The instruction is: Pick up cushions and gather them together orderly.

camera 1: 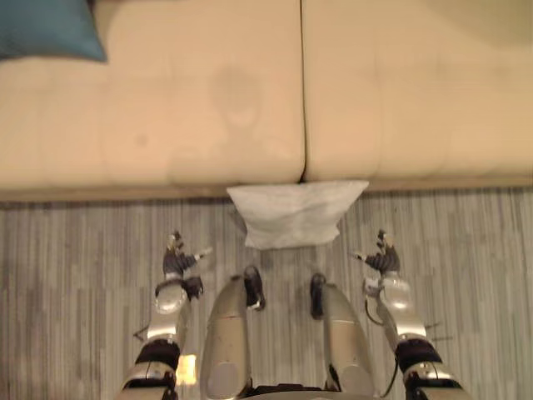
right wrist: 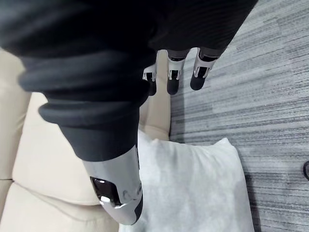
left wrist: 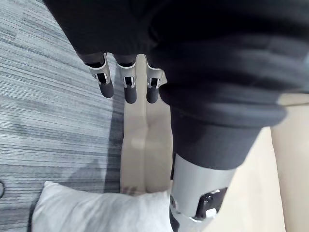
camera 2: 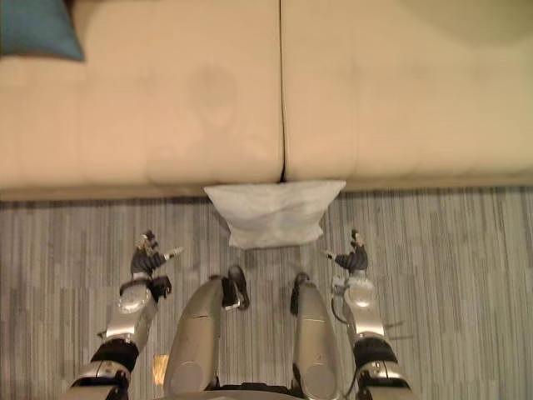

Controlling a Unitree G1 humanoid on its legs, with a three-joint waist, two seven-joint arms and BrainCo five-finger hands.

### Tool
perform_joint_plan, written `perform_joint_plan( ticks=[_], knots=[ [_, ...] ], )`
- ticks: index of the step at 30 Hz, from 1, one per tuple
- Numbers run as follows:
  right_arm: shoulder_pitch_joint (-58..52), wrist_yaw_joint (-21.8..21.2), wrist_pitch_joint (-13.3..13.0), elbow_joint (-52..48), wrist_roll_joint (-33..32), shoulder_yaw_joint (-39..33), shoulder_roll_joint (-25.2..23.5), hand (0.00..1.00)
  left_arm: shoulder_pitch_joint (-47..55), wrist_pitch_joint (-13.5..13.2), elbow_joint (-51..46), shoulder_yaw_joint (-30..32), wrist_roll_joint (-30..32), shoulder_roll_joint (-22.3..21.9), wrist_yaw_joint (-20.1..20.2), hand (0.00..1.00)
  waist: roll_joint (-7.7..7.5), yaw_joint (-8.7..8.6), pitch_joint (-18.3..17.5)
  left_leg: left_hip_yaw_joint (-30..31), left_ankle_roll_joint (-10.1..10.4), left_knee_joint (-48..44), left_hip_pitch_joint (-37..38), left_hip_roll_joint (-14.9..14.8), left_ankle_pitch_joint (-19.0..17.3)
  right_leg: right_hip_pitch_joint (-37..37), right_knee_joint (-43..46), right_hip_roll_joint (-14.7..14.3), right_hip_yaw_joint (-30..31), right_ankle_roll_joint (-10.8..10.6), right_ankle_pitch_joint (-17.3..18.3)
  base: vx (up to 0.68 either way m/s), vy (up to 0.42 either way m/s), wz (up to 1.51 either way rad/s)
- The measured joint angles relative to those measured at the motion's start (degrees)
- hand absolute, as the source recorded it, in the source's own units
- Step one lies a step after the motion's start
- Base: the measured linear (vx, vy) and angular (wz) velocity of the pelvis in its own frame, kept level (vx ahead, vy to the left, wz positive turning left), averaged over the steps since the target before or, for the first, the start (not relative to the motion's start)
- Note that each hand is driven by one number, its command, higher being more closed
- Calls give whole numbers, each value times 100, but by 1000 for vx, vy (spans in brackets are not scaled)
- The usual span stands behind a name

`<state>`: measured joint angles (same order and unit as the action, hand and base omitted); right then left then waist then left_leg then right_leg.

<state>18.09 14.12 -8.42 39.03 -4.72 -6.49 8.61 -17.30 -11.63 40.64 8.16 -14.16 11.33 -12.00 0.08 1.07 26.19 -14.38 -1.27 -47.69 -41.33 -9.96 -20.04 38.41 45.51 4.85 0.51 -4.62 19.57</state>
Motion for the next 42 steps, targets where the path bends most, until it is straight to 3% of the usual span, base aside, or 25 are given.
perform_joint_plan(
  ticks=[5,10,15,16,21,26,32,36,40,42],
  knots=[
    [1613,283,9,286,-354,-52,223,0,-1511,-12,68,172,-94,16,-222,0,16,7,444,-15,-2,-718,-1279,-169,2,1341,818,-26,42,3,5,-102,-14,-7],
    [3156,488,-1,393,-548,-4,249,0,-2623,-9,53,131,-99,-195,-365,0,22,12,517,9,-37,-1344,-2655,-319,22,2807,1554,-99,112,1,11,-125,-62,-10],
    [3893,724,-2,514,-660,72,242,0,-3195,-12,39,-95,-168,-391,-474,0,25,1,518,23,-168,-1595,-3293,-370,99,3468,1850,-105,113,16,23,-124,-61,-2],
    [4070,746,-1,564,-669,64,244,100,-3345,-12,40,-183,-205,-440,-485,100,27,1,518,36,-205,-1630,-3453,-376,121,3634,1903,-103,111,22,22,-134,-39,6],
    [4553,944,14,719,-725,51,233,100,-3677,-10,-65,-540,-256,-674,-745,100,49,8,530,87,-225,-1680,-3923,-363,262,4092,2032,-68,91,87,-38,-101,-13,7],
    [4590,998,12,459,-842,271,346,100,-3671,3,-286,-589,-260,-391,-881,100,51,-21,531,63,-177,-1655,-4042,-374,331,4231,2035,-77,107,111,-63,-21,5,-1],
    [3973,1111,1,-745,-864,923,411,100,-3430,9,-1053,-814,-278,-234,-1081,100,53,-14,529,5,-178,-1718,-3914,-513,331,4169,2084,-163,119,129,-74,-15,7,-6],
    [3239,1110,-28,-1810,-749,1302,289,100,-2802,-8,-1843,-875,-268,-140,-1198,100,62,-15,514,14,-176,-1524,-3283,-593,331,3542,1863,-260,70,197,-116,-31,-16,-8],
    [2067,1104,-251,-3043,-525,1416,20,100,-1878,-161,-2682,-1078,-232,-211,-1226,100,72,-11,491,1,31,-770,-2057,-591,433,2245,1005,-305,-109,334,-285,-9,-44,1],
    [1376,1089,-310,-3501,-473,1429,-161,100,-1287,-212,-3039,-1284,-189,-333,-1228,100,73,-21,318,-23,84,-412,-1457,-578,453,1596,589,-305,-202,355,-308,68,-41,11]
  ],
)
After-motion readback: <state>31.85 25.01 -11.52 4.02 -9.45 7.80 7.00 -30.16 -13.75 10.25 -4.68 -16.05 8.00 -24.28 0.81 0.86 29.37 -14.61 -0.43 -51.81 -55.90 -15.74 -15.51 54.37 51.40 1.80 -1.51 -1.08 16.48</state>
